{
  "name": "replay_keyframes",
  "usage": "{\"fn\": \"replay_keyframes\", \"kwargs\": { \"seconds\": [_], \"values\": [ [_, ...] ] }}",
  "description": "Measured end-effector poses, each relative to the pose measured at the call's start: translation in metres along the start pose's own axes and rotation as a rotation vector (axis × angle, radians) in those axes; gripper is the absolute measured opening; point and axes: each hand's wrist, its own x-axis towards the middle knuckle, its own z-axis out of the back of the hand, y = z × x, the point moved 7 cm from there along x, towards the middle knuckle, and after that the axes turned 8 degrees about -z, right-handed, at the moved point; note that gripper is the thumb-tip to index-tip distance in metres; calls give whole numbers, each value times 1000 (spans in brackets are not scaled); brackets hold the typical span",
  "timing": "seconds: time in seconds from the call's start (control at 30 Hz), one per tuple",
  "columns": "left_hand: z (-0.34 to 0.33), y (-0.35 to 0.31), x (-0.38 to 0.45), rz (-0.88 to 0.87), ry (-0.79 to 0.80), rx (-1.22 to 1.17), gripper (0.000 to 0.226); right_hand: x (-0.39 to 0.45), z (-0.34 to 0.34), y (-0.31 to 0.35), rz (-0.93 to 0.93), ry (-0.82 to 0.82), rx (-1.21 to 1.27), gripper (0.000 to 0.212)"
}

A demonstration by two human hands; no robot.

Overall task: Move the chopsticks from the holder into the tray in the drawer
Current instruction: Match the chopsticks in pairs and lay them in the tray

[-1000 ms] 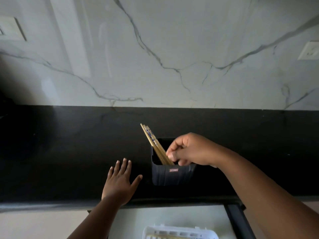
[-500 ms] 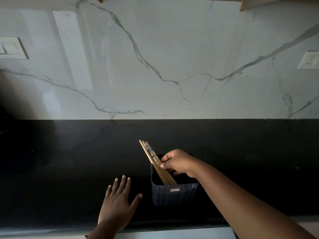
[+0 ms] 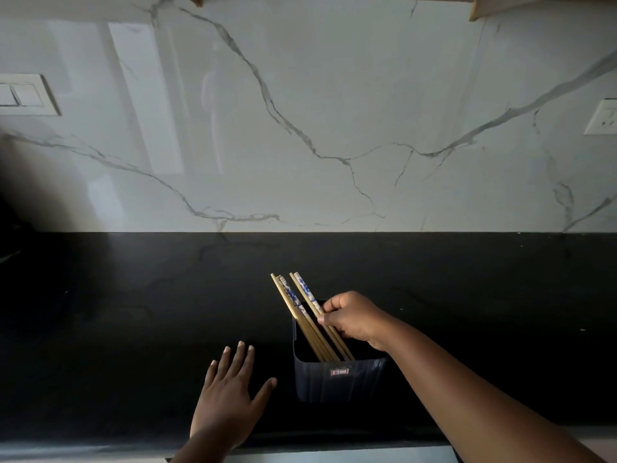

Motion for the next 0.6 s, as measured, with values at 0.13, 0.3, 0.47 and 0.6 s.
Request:
{"fn": "replay_keyframes", "kwargs": {
  "seconds": [0.13, 0.3, 0.47, 0.6],
  "values": [
    [2, -1, 0, 5, 4, -19, 86, -14, 21, 13, 68, -60, 150, 7],
    [3, -2, 0, 6, 62, -38, 85, -48, 60, 37, 217, -128, 485, 9],
    [25, -1, 1, 67, -74, -437, 68, -86, 81, 56, 314, -108, 628, 13],
    [119, -14, 4, -46, -706, -613, 26, -108, 84, 68, 356, -107, 685, 13]
  ]
}}
